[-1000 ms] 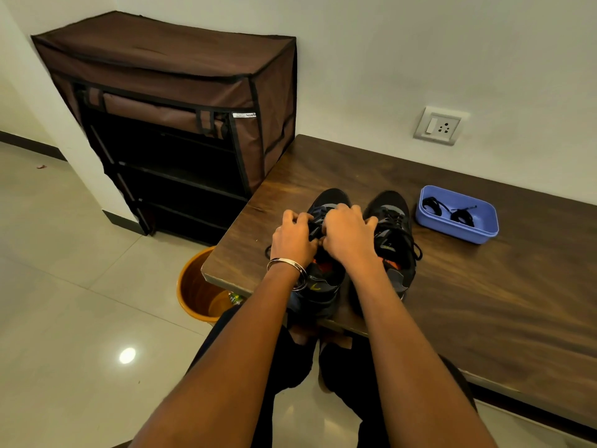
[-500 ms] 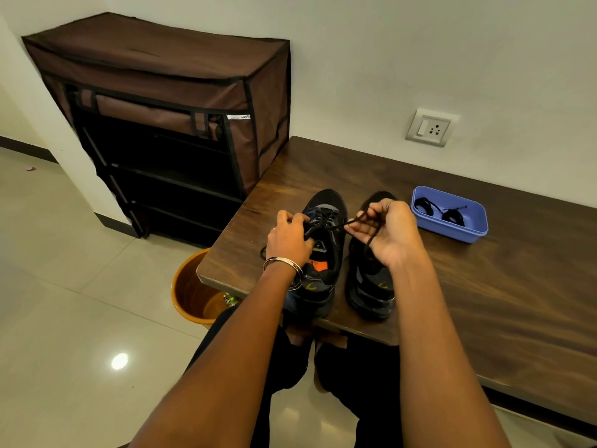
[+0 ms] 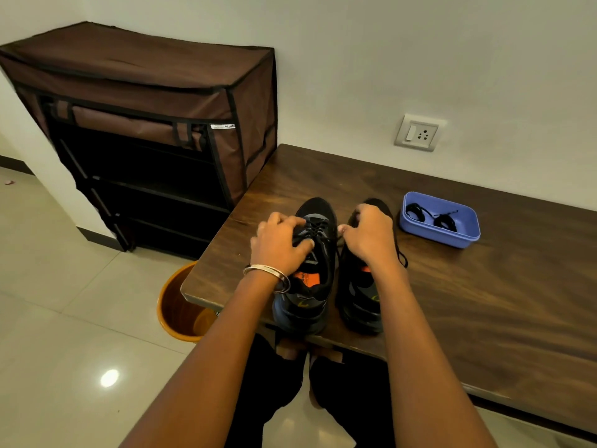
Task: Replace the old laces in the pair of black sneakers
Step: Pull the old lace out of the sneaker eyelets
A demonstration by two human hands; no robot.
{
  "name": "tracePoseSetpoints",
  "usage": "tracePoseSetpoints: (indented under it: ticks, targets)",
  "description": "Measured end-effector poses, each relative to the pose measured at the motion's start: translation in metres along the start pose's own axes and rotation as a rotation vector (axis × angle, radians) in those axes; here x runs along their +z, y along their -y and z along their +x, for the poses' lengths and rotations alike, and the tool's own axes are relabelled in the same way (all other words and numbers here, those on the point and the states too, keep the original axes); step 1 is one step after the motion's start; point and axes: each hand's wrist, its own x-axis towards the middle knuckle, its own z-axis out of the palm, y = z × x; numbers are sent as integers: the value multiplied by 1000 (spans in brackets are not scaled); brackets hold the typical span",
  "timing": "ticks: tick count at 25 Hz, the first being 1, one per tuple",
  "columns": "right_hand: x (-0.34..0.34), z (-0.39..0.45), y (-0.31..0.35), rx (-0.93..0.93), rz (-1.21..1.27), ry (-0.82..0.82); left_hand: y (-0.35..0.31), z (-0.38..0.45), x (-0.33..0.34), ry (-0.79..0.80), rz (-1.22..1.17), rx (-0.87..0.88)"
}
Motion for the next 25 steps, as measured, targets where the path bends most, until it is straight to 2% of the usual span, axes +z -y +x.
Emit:
tracePoseSetpoints:
  ticks: [3, 6, 8, 10, 16, 22, 25]
  targets:
    - [7, -10, 12, 23, 136, 167, 5, 10, -2, -81, -248, 86]
    - [24, -19, 17, 12, -75, 210, 5, 15, 1, -91, -286, 102]
    - [30, -17, 14, 11, -105, 151, 4, 15, 2, 4, -231, 149]
    - [33, -8, 7, 68, -25, 85, 5, 16, 4, 75, -189, 174]
    - [34, 3, -12, 314, 406, 26, -7, 14, 5, 40, 12, 100]
    - [37, 8, -13, 233, 319, 32, -15, 11, 9, -9, 344, 230]
    - [41, 11, -16, 261, 316, 52, -16, 12, 15, -7, 424, 270]
